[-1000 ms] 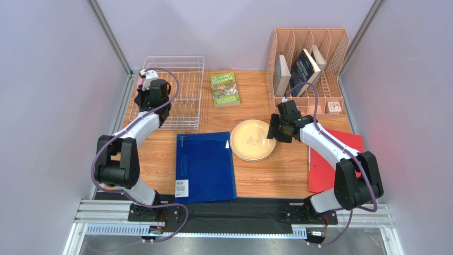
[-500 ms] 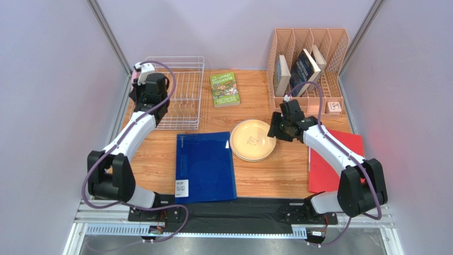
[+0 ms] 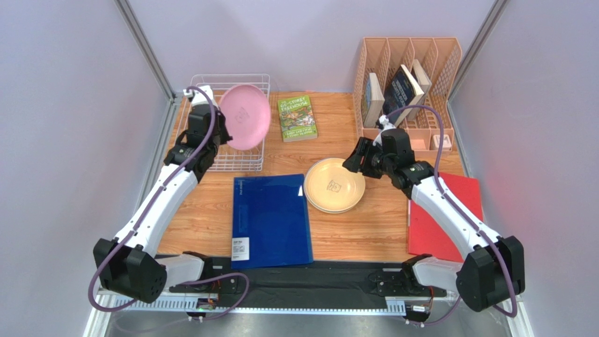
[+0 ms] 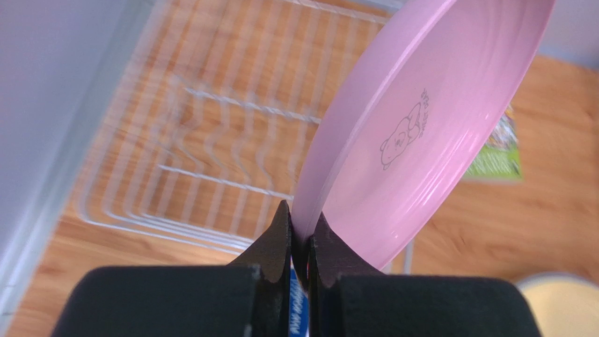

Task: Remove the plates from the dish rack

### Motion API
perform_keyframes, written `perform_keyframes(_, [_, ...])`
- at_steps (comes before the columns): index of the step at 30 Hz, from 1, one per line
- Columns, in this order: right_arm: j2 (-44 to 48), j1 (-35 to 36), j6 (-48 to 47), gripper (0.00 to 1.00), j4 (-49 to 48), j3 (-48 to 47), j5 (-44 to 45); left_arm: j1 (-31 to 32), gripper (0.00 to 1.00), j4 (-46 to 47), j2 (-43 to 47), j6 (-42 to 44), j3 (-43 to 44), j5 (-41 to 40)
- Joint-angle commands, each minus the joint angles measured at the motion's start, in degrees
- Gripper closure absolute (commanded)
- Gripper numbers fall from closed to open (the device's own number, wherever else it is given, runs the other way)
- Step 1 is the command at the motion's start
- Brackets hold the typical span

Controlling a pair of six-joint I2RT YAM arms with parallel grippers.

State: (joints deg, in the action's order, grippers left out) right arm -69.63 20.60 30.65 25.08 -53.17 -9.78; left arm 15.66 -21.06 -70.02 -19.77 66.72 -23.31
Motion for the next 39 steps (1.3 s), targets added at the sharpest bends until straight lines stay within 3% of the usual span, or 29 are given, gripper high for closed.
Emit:
perform_keyframes(1, [1.9,0.2,2.5,0.41,-9.9,0.6,-7.0,3.2,1.00,1.7,-0.3,-7.0,-3.6,18.3])
perform_keyframes(7, [0.9,0.9,3.3,0.39,-13.7,1.5,-8.7,7.4,1.00,6.3,-0.5,-10.2,-7.8,23.0])
perform_keyframes(24, [-8.6,3.3,2.3,0.43,-16.3,-2.3,-8.1,20.0,1.00,7.4,-3.8,-10.9,-6.2,21.8])
perform_keyframes(26, [-10.0,3.5,2.1,0.55,-16.2,-2.2,-7.9,21.1,1.00,8.6,-3.2,-9.5,-6.6,21.6])
perform_keyframes(28, [-10.7,3.4,2.0,0.58,-16.3,-2.0,-7.4,21.3,1.00,9.5,-2.9,-9.2,-7.0,22.8])
perform_keyframes(29, [-10.9,3.3,1.9,0.78,-16.1,-2.0,-7.3,21.3,1.00,9.6,-2.8,-9.1,-7.0,23.0])
perform_keyframes(31, [-10.4,3.4,1.8,0.94,-15.8,-1.4,-6.0,21.3,1.00,10.3,-2.6,-9.1,-7.8,22.9])
perform_keyframes(32, [-9.5,3.4,1.6,1.00,-15.5,-1.2,-5.4,21.3,0.96,10.4,-2.6,-8.8,-8.0,22.3])
perform_keyframes(33, [-8.9,3.4,1.6,1.00,-14.5,-0.7,-4.7,21.3,0.68,10.0,-2.3,-8.6,-8.1,21.9])
perform_keyframes(35, [-6.8,3.1,1.5,1.00,-12.9,-0.3,-1.5,21.3,0.47,9.4,-2.1,-7.6,-8.4,19.2])
perform_keyframes(36, [-6.0,3.0,1.3,1.00,-10.8,-0.1,-0.5,21.3,0.29,8.6,-2.1,-7.0,-8.4,18.0])
perform_keyframes(39, [-3.4,2.0,1.0,1.00,-5.4,0.2,4.7,21.2,0.17,6.6,-1.4,-5.0,-8.3,12.8])
